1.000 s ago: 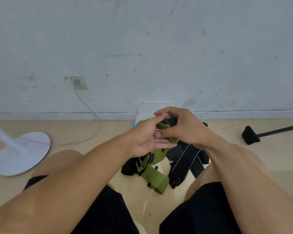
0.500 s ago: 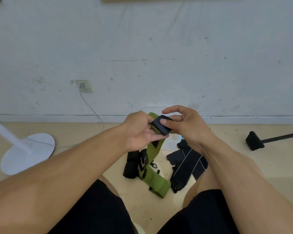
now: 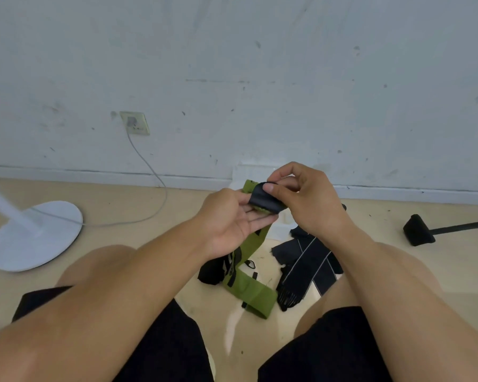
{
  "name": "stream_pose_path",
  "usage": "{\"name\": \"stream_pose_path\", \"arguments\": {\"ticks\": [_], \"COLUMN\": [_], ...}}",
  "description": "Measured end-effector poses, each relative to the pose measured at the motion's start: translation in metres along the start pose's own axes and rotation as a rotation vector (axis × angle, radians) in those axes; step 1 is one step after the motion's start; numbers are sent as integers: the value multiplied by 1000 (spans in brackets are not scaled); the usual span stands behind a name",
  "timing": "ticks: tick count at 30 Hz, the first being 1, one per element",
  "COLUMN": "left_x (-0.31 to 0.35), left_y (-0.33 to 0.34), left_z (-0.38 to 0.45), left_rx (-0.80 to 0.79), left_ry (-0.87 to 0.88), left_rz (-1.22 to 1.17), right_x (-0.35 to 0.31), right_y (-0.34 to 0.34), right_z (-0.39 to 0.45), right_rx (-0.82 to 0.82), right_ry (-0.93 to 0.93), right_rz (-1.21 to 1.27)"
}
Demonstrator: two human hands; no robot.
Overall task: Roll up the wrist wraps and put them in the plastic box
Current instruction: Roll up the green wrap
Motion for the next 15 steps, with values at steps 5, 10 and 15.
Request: {"name": "stream_pose_path", "arguments": {"ticks": [5, 10, 15], "left_x": [-1, 0, 2], "left_y": [-12, -16, -15], "left_z": [9, 21, 37], "left_rx": [16, 25, 38], "left_ry": [34, 45, 82], "left_rz": [-6, 103, 172], "right_x": [10, 22, 29], "right_y": [9, 15, 13], "right_z": [12, 28, 45], "right_rx": [22, 29, 28], "right_ry": [-9, 45, 85], "right_rz": [-82, -159, -205]}}
Point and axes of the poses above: each hand's wrist, its own z-axis towards the middle knuckle, its own y-axis out of the palm, x = y × z, the point moved 3 cm from there along z, towards the middle knuckle, and after that the axes turned 1 degree about x, right-handed, at the moved point
